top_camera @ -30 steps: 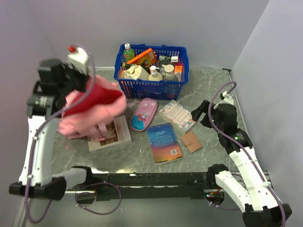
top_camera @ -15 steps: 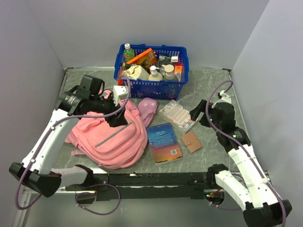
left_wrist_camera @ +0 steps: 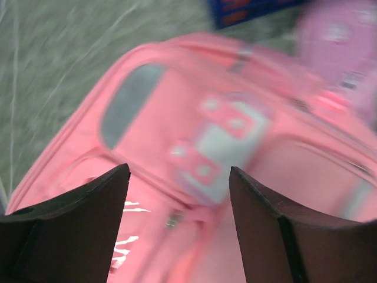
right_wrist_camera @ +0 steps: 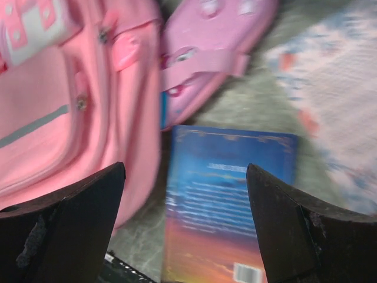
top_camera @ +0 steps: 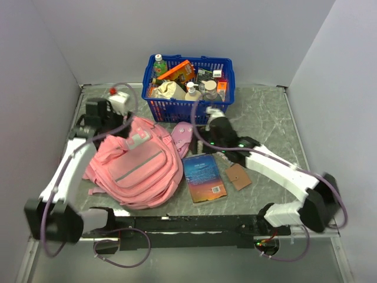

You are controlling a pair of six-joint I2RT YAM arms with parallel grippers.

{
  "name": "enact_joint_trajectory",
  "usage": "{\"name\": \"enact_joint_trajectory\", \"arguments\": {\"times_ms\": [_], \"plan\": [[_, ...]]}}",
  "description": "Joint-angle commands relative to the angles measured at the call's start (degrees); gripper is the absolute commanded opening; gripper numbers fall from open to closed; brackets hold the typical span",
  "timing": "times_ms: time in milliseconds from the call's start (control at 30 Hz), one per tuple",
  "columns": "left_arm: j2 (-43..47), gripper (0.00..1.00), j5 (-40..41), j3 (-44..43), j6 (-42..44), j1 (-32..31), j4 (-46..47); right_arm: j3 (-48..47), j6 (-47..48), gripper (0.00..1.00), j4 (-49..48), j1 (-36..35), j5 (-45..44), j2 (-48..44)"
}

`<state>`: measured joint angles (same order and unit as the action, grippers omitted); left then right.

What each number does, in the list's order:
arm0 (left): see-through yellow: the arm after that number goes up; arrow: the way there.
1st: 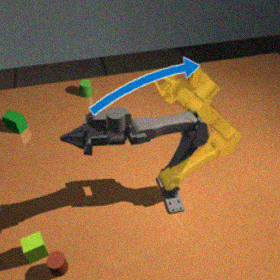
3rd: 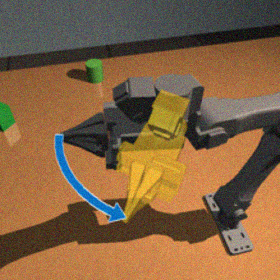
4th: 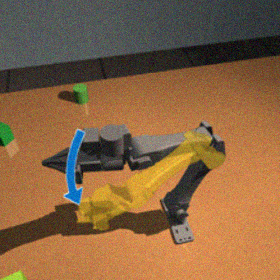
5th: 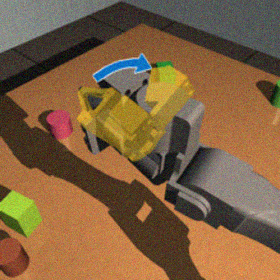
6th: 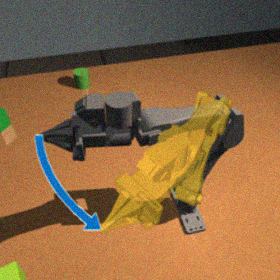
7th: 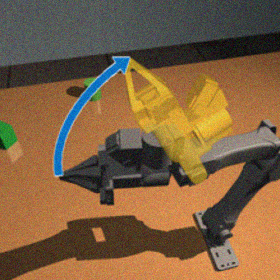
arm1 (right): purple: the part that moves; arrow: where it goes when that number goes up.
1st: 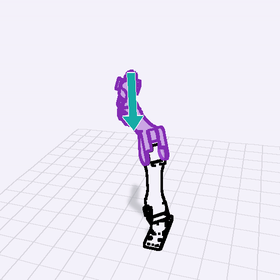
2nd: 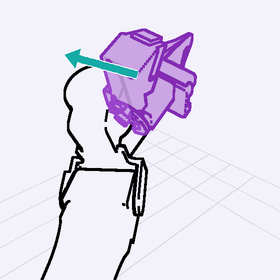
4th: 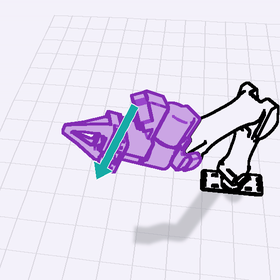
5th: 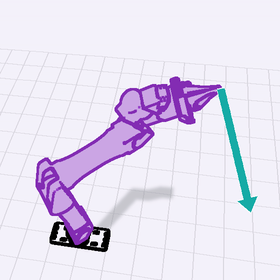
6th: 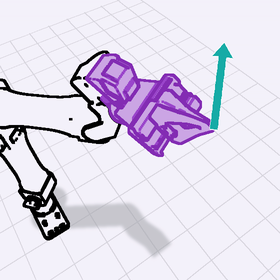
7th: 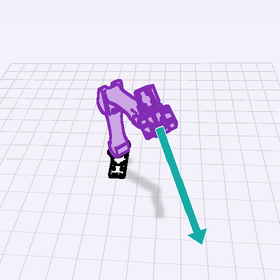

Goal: Pack the student bag
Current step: Place the student bag at the center of the board.

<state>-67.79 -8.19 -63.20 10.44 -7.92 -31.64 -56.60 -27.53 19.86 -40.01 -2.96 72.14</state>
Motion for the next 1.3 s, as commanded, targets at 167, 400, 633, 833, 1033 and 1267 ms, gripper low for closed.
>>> {"name": "enact_joint_trajectory", "arguments": {"times_ms": [167,400,633,833,1033,1267], "plan": [[-8.0,0.74,-10.8,-4.5,-1.0,7.8,4.2,-6.8,-1.3,0.86,-8.7,-9.6,2.1,13.7],[-12.8,0.75,-9.8,-5.0,-1.1,7.8,7.2,-5.4,-2.9,0.75,-11.6,-12.1,6.0,18.1],[-18.3,0.74,-15.1,-8.7,-2.7,7.7,7.4,-3.5,-2.4,0.47,-13.4,-17.0,5.8,19.4],[-15.4,0.72,-18.4,-4.6,1.6,6.7,5.4,3.6,-1.2,0.22,-15.5,-24.5,0.5,15.7],[-10.8,0.64,-22.0,-1.4,8.8,6.4,-0.9,5.6,2.5,0.21,-15.8,-31.9,-2.4,13.6],[-5.3,0.51,-23.6,-0.8,16.5,6.5,-8.6,2.4,11.5,0.45,-13.7,-29.4,-11.0,9.0]]}}
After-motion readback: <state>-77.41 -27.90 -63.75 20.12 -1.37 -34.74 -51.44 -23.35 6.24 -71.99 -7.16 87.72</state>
